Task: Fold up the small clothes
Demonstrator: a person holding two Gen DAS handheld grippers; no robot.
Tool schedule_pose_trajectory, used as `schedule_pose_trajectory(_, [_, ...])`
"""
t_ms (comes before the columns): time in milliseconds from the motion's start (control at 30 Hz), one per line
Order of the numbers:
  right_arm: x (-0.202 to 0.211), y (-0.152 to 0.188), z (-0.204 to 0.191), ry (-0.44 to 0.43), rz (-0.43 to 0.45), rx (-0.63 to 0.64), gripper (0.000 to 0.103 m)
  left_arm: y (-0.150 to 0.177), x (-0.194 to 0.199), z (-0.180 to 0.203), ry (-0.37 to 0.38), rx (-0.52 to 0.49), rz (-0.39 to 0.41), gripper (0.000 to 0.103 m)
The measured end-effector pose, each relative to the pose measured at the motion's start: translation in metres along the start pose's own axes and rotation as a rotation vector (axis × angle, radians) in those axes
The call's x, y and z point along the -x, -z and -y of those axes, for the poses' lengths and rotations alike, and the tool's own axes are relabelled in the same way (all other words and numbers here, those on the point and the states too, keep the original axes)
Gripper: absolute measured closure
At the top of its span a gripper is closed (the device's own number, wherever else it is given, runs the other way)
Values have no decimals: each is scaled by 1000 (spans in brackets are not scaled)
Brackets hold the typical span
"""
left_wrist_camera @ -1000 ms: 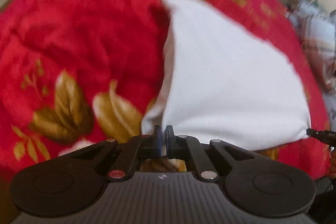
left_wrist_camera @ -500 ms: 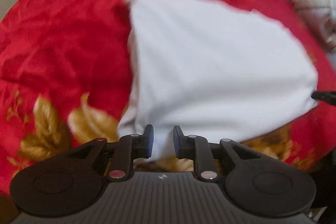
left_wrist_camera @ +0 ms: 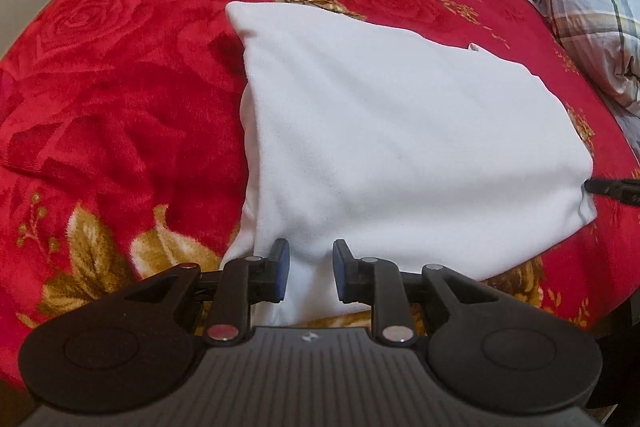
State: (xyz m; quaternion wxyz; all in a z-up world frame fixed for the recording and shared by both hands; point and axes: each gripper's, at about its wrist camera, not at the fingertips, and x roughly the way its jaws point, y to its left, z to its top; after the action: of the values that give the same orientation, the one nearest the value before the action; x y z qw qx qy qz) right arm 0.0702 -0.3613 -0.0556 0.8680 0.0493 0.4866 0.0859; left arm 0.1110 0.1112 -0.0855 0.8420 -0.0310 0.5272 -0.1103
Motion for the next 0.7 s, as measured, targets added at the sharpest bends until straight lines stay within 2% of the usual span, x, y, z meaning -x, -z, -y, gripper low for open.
schedule_pose_trajectory(100, [-22, 9, 1, 88, -117, 17, 61, 0, 1, -3, 9, 4, 5, 77])
schedule_pose_trajectory(133, [-24, 10, 3, 91, -124, 5, 60, 0, 1, -3, 12, 7, 9, 77])
schedule_pose_trajectory(200, [-16, 6, 4, 78, -102, -22, 59, 0, 4, -7, 26, 24, 24, 77])
schedule_pose_trajectory(300, [-1, -2, 9, 73, -21, -58, 59, -3, 12, -18, 58, 79, 62, 76])
schedule_pose_trajectory(433, [14, -10, 20, 91, 69, -113, 58, -7, 19, -42, 58, 200, 105, 56])
schedule_pose_trajectory(600, [12, -14, 23, 121, 90, -138, 58, -5, 10, -70, 104, 375, 65, 49])
schedule_pose_trajectory(700, [13, -16, 22, 113, 95, -143, 58, -3, 3, -74, 122, 404, 30, 45])
